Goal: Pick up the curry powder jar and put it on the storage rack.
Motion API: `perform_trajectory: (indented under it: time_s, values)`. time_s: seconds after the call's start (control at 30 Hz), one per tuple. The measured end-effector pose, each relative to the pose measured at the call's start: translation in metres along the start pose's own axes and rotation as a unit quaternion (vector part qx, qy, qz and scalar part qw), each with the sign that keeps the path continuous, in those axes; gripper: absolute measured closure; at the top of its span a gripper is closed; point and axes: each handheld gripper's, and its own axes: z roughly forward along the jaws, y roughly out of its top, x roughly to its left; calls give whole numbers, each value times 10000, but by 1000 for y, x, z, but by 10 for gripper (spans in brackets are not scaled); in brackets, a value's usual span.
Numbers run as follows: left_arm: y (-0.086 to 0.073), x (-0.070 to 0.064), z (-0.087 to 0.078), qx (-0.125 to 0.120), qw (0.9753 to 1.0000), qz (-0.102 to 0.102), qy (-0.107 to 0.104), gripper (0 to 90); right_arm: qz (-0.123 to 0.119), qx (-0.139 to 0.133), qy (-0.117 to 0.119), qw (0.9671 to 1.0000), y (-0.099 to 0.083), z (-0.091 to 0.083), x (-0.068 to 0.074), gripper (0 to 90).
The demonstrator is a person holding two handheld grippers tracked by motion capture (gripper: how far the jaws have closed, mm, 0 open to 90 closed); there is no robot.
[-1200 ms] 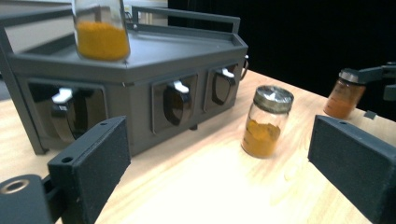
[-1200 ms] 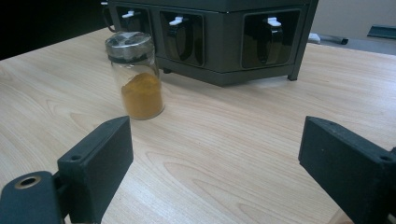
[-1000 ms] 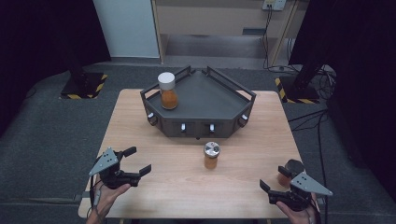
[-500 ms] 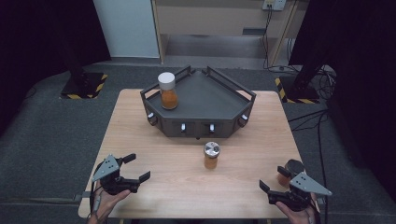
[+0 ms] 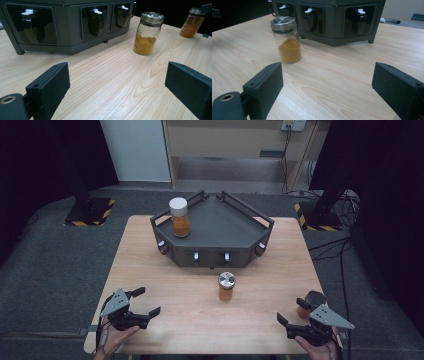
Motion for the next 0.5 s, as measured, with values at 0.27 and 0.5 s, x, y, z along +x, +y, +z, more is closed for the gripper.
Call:
perform_trajectory:
  time_s: [0.27, 0.5]
  values:
    - [-1, 1, -1, -20, 10000, -58, 19, 45, 20, -7, -1, 10000, 0, 0, 0, 99]
    - [-1, 1, -1, -24, 10000, -81, 26, 43, 19, -12, 9, 10000, 0, 0, 0, 99]
